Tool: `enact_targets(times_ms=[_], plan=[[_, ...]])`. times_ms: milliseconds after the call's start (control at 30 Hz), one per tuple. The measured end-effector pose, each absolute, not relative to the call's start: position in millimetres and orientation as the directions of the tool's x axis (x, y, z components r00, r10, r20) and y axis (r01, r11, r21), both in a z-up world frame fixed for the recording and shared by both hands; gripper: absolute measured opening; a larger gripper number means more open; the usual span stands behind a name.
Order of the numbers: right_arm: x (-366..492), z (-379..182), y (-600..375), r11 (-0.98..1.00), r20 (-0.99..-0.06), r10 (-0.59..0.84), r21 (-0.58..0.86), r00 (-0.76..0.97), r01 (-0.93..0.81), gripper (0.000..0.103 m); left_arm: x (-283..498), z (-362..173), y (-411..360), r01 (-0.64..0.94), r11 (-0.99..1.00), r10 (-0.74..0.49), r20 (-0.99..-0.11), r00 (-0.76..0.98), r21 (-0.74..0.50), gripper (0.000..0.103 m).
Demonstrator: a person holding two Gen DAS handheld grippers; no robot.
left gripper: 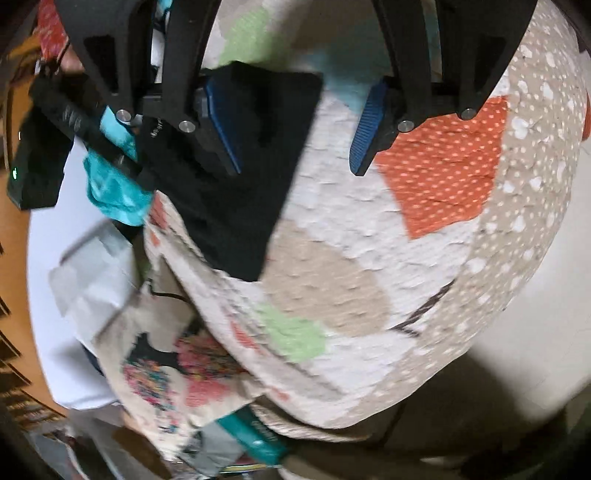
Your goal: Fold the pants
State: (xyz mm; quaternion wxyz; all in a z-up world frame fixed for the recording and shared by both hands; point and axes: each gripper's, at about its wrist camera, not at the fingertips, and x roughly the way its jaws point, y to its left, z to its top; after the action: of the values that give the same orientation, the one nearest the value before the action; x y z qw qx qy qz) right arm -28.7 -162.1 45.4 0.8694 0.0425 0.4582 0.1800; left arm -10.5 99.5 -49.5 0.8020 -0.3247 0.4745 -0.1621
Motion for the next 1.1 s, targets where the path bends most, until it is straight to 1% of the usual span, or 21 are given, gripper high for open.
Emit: enact_targets(times_ms=[67,133,167,200,233,333,400,433,467,500,567,600,633,667,700,733,767,800,833,900,1100], plan=[[-32,20,-150,0.929,-0.826,0.343,0.228,0.447,-0.292,0.041,-11,-50,98,-0.044,0.75,-0.555,-0.664,0.5,-0.66,0.059],[-36,-5,-155,0.945,-0.875,0.281,0.179,0.395,-0.275,0.039,-12,-48,90,-0.015,0.76,-0.56,-0.667,0.491,-0.649,0.059],[-38,-16,-161,0.955,-0.895,0.238,0.145,0.378,-0.257,0.032,-11,-49,84,0.0,0.763,-0.566,-0.668,0.483,-0.647,0.059],[-40,-15,-167,0.957,-0.89,0.237,0.145,0.39,-0.251,0.03,-15,-50,82,0.012,0.764,-0.572,-0.668,0.475,-0.645,0.059],[-40,-8,-170,0.961,-0.885,0.232,0.145,0.404,-0.235,0.03,-15,-51,74,0.031,0.765,-0.583,-0.67,0.46,-0.644,0.059],[-30,17,-156,0.964,-0.865,0.175,0.054,0.471,-0.259,0.04,-16,-52,51,0.087,0.783,-0.585,-0.681,0.44,-0.616,0.059],[-13,27,-147,0.953,-0.851,0.207,0.065,0.482,-0.294,0.054,-19,-51,40,0.123,0.803,-0.571,-0.693,0.44,-0.583,0.059],[-3,30,-141,0.949,-0.844,0.223,0.074,0.488,-0.305,0.064,-22,-50,35,0.143,0.815,-0.56,-0.701,0.443,-0.561,0.059],[10,33,-135,0.944,-0.837,0.239,0.082,0.492,-0.32,0.069,-25,-49,30,0.164,0.828,-0.548,-0.709,0.444,-0.537,0.059],[22,32,-127,0.938,-0.837,0.255,0.092,0.484,-0.335,0.07,-27,-49,26,0.179,0.838,-0.536,-0.717,0.446,-0.515,0.058],[47,21,-106,0.927,-0.855,0.269,0.105,0.443,-0.36,0.074,-26,-50,24,0.175,0.863,-0.5,-0.746,0.44,-0.475,0.035],[50,14,-98,0.922,-0.866,0.264,0.096,0.425,-0.376,0.074,-25,-51,25,0.167,0.873,-0.482,-0.761,0.434,-0.458,0.017],[58,3,-88,0.916,-0.885,0.237,0.066,0.401,-0.395,0.074,-23,-53,27,0.157,0.872,-0.483,-0.766,0.424,-0.464,0.015],[62,-8,-77,0.912,-0.906,0.194,0.025,0.375,-0.41,0.057,-22,-54,31,0.137,0.862,-0.497,-0.763,0.414,-0.487,0.013],[63,-15,-67,0.902,-0.923,0.177,0.014,0.342,-0.431,0.036,-21,-53,34,0.123,0.859,-0.5,-0.765,0.407,-0.497,0.01],[61,-15,-60,0.9,-0.922,0.165,-0.004,0.349,-0.435,0.023,-22,-52,39,0.107,0.856,-0.503,-0.766,0.401,-0.506,0.009],[60,-11,-53,0.897,-0.918,0.152,-0.027,0.365,-0.442,0.014,-22,-51,42,0.093,0.855,-0.501,-0.767,0.401,-0.51,0.008],[60,-7,-46,0.892,-0.917,0.164,-0.021,0.365,-0.452,0.01,-23,-49,46,0.077,0.854,-0.498,-0.767,0.404,-0.514,0.008],[60,-3,-41,0.89,-0.912,0.183,-0.005,0.367,-0.456,0.01,-24,-48,54,0.051,0.853,-0.493,-0.768,0.408,-0.52,0.008],[62,2,-30,0.887,-0.908,0.187,-0.008,0.375,-0.463,0.009,-24,-47,64,0.011,0.844,-0.492,-0.767,0.412,-0.535,0.008],[75,7,23,0.845,-0.908,0.233,0.013,0.348,-0.534,0.009,-31,-38,110,-0.118,0.868,-0.376,-0.795,0.476,-0.481,0.008]])
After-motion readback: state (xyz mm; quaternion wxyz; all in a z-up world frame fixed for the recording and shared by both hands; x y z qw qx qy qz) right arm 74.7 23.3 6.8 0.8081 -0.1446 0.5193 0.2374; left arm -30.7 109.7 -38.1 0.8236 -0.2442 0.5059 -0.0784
